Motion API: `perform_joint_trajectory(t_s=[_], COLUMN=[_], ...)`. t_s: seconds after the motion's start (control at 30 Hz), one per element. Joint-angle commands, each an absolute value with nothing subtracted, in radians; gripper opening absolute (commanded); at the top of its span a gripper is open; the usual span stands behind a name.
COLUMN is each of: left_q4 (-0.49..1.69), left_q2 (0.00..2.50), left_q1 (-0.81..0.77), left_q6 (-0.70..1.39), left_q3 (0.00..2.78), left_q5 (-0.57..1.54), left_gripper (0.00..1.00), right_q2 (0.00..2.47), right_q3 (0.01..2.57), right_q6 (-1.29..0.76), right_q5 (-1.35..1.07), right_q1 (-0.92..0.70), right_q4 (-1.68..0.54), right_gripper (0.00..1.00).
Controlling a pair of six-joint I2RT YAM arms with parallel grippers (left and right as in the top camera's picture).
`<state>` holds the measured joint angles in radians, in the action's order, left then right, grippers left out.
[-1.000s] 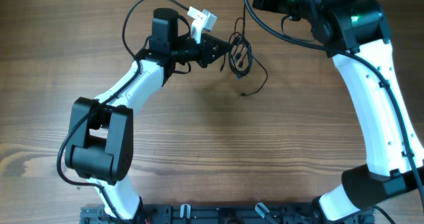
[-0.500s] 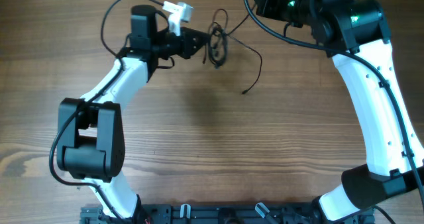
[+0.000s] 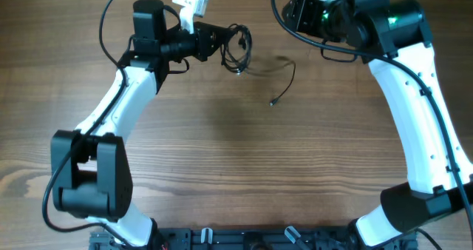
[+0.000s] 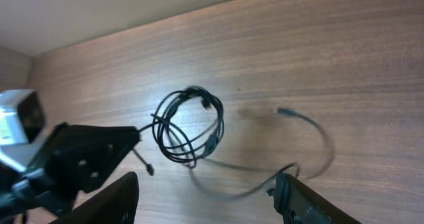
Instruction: Untangle cables
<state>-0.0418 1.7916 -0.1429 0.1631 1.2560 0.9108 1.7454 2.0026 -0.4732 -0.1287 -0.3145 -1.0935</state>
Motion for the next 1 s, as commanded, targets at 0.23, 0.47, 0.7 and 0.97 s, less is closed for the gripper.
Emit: perform_joint_trajectory(t_s=[0.23,0.47,0.7,0.97], left_q4=[-0.033,0.019,0.06,0.072], left_q2=[1.684,1.567,1.486,1.473], left_q1=[-0.146,-0.146,-0.142,-0.116], left_q6=[0.166,0.165,0.162,0.162], left_q3=[1.261,1.261,1.261,1.261], left_q5=[0.926,0.899,0.846,0.832], left_gripper=[0.04,0.04,0.04,0.04], right_q2=[1.837,1.962,2.058,2.075], right_q3=[1.987,1.987,1.987,1.987], right_q6=[-0.471,-0.416,-0.289,-0.236], right_q5=[-0.105,-0.136,-0.27,-0.4], right_q1=[-0.317,-0.317,-0.317,-0.317], right_q4=[-1.113,-1.073,-0.999,-0.917], right_gripper=[0.81,0.81,0.78,0.44])
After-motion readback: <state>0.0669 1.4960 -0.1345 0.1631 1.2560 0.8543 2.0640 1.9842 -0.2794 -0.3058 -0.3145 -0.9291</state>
